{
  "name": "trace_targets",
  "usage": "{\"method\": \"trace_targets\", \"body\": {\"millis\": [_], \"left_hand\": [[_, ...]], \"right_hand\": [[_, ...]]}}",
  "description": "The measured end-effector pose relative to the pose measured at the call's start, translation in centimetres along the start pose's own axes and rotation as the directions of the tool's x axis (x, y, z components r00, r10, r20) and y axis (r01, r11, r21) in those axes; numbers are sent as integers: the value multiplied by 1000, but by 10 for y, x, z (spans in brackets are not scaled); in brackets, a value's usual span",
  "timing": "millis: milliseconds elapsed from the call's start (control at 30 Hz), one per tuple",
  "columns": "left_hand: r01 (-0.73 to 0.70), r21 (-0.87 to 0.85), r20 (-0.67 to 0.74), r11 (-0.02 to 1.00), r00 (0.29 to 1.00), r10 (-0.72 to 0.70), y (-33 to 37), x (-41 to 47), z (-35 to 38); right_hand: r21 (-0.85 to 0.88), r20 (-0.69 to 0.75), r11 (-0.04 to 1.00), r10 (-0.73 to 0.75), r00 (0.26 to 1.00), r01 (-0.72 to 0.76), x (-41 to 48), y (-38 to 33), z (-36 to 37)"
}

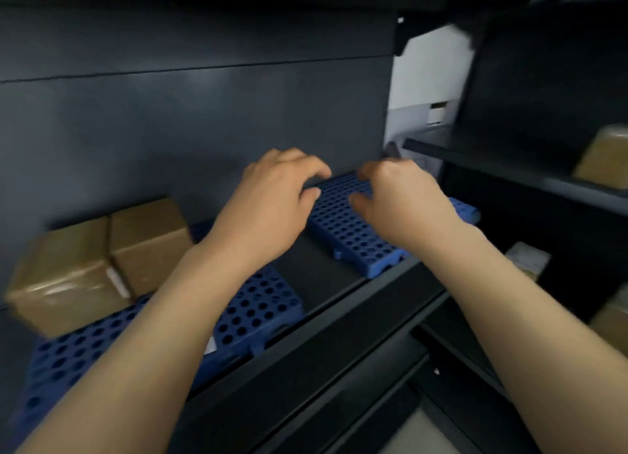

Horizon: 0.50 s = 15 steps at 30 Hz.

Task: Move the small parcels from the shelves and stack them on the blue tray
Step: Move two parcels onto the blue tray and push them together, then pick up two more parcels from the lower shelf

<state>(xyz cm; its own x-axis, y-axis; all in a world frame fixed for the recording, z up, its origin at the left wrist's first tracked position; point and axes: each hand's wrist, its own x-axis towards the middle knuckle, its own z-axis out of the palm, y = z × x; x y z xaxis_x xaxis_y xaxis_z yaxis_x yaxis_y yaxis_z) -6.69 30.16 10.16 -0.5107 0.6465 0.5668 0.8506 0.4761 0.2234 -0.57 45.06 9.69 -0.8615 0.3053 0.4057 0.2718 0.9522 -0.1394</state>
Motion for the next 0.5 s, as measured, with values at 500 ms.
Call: {"method": "trace_targets", "body": {"millis": [500], "left_hand": [[-293,-215,121,932,939,323,257,121,174]], "right_hand": [[-102,-119,835,529,840,-541,-98,294,-84]]}}
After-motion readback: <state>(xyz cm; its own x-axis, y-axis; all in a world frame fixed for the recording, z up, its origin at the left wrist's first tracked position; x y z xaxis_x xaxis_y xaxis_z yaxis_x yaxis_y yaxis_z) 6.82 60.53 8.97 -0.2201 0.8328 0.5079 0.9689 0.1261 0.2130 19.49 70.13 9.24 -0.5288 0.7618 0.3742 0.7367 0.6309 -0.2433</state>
